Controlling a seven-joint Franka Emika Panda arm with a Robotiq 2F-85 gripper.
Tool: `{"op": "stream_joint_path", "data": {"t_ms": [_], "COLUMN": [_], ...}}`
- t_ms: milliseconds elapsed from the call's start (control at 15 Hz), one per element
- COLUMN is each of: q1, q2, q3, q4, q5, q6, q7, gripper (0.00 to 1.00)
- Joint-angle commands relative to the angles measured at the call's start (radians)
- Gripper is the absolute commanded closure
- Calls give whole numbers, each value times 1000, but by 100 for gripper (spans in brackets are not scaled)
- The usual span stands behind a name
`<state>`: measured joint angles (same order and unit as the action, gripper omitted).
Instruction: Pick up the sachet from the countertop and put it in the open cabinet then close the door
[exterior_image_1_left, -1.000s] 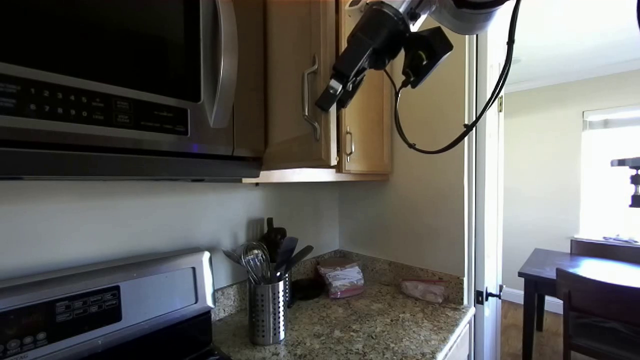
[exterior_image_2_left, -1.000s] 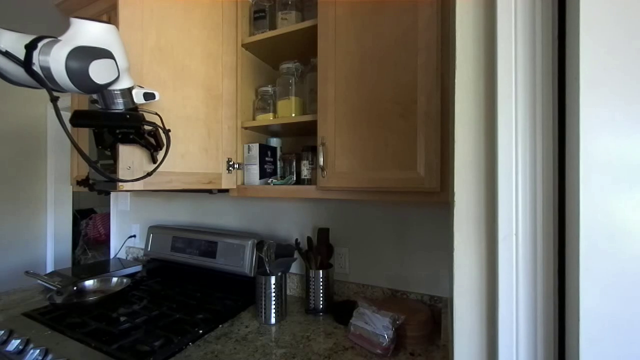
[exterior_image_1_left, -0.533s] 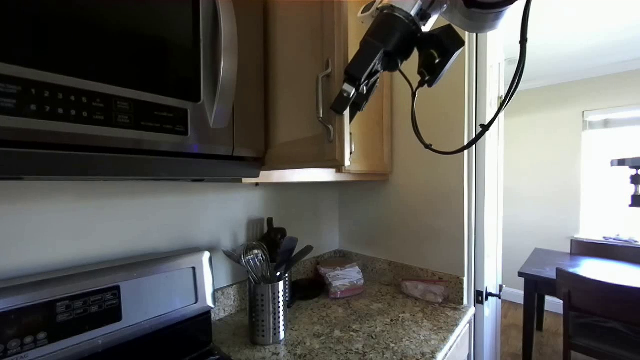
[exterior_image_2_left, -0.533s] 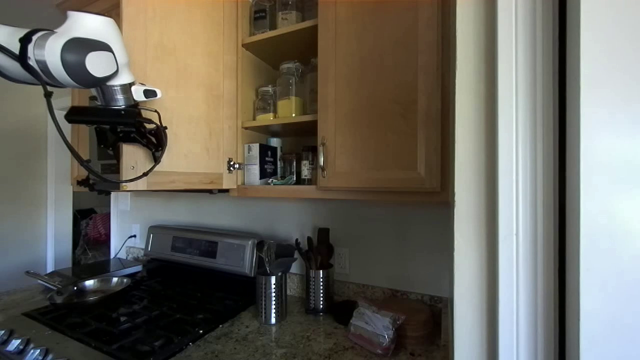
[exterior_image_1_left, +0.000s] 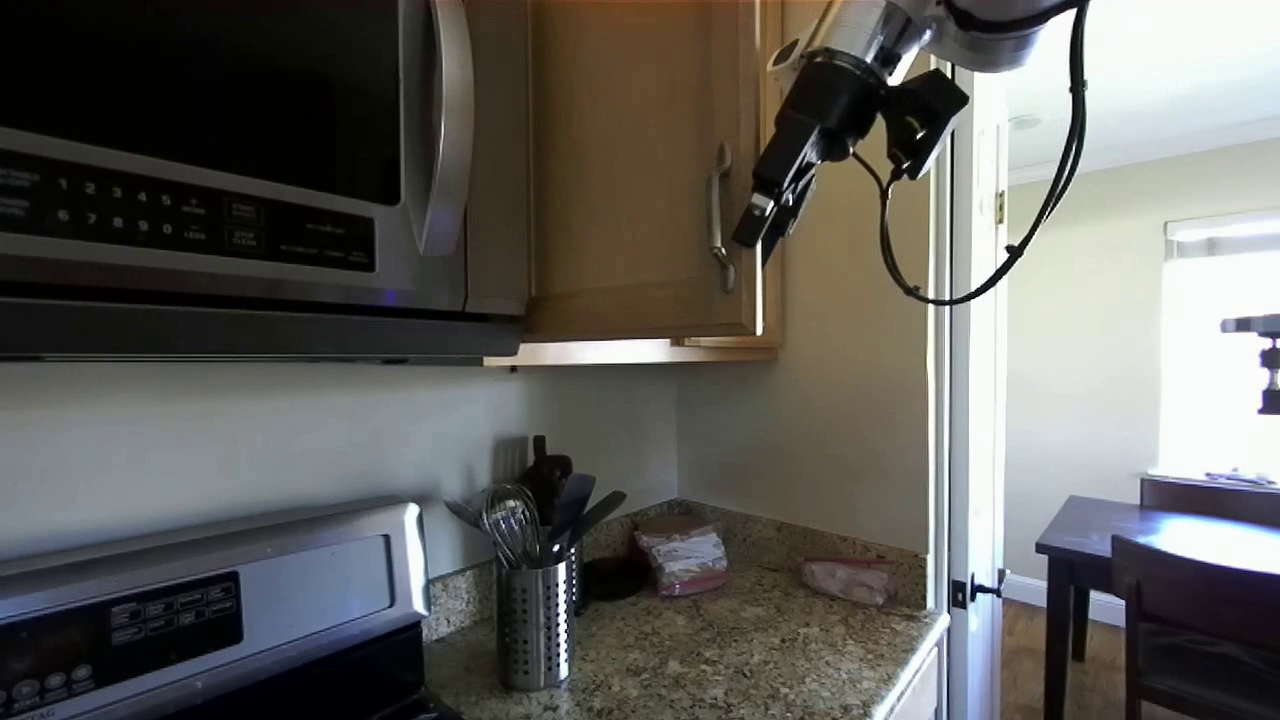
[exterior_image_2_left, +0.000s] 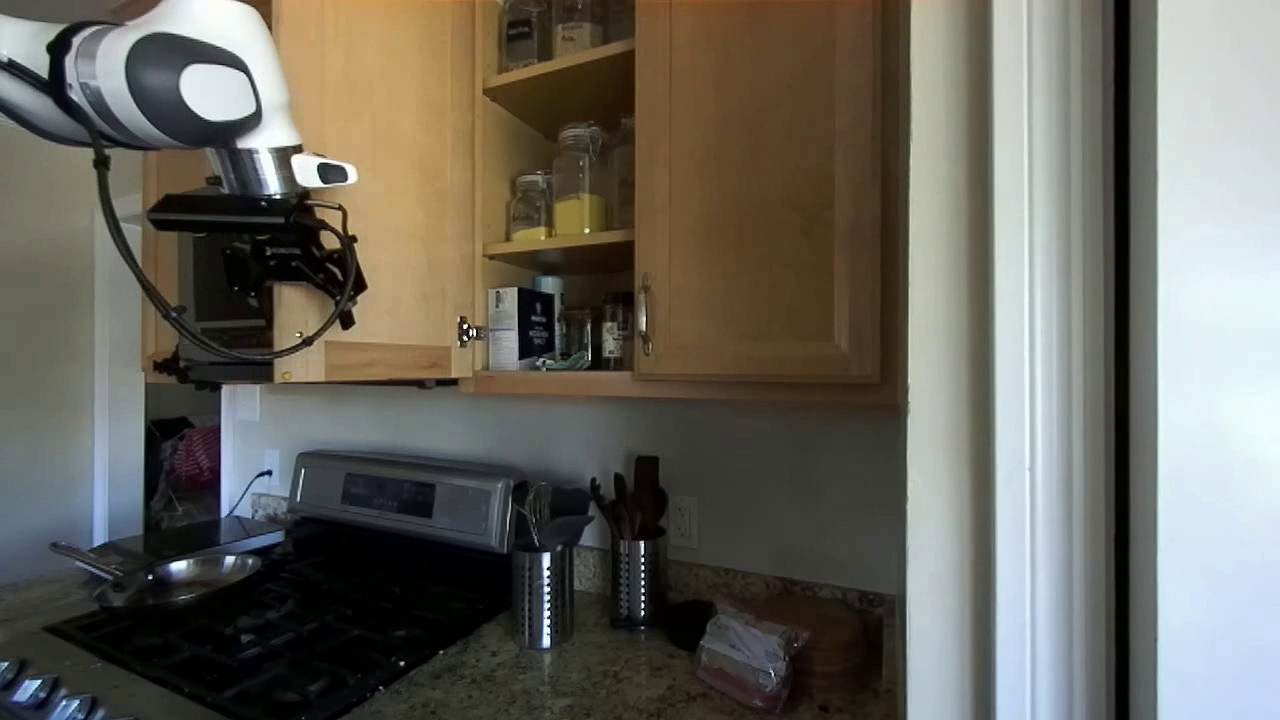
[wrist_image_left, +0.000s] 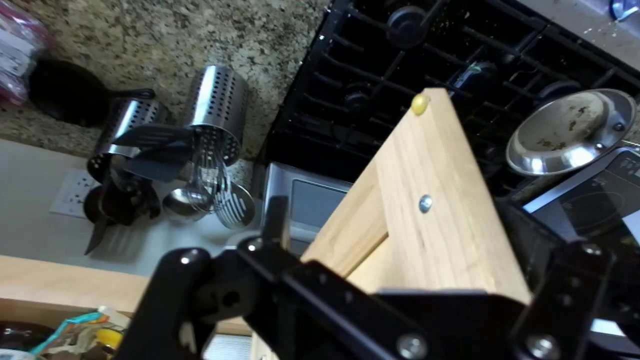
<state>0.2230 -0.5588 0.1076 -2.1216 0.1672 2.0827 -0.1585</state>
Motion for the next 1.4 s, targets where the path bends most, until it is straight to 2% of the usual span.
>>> {"op": "stream_joint_path", "data": {"t_ms": [0, 267, 533, 667, 867, 1133, 1200, 1267, 1333], "q1": [-106, -201, -326, -364, -371, -333, -325, -311, -301], "q2": [67, 106, 199, 246, 288, 301, 302, 301, 299], "q3": [-43, -84, -49, -22, -8, -21, -24, -32, -35], "q4": [-8, -3, 22, 33, 45, 29, 26, 22, 21], "q5": [-97, -201, -395, -522, -657, -667, -650, -616, -589], "q6": [79, 121, 244, 262, 237, 203, 197, 193, 186], "q7": [14, 47, 194, 305, 423, 420, 407, 378, 362], "gripper": [0, 0, 0, 0, 0, 0, 17, 28, 33]}}
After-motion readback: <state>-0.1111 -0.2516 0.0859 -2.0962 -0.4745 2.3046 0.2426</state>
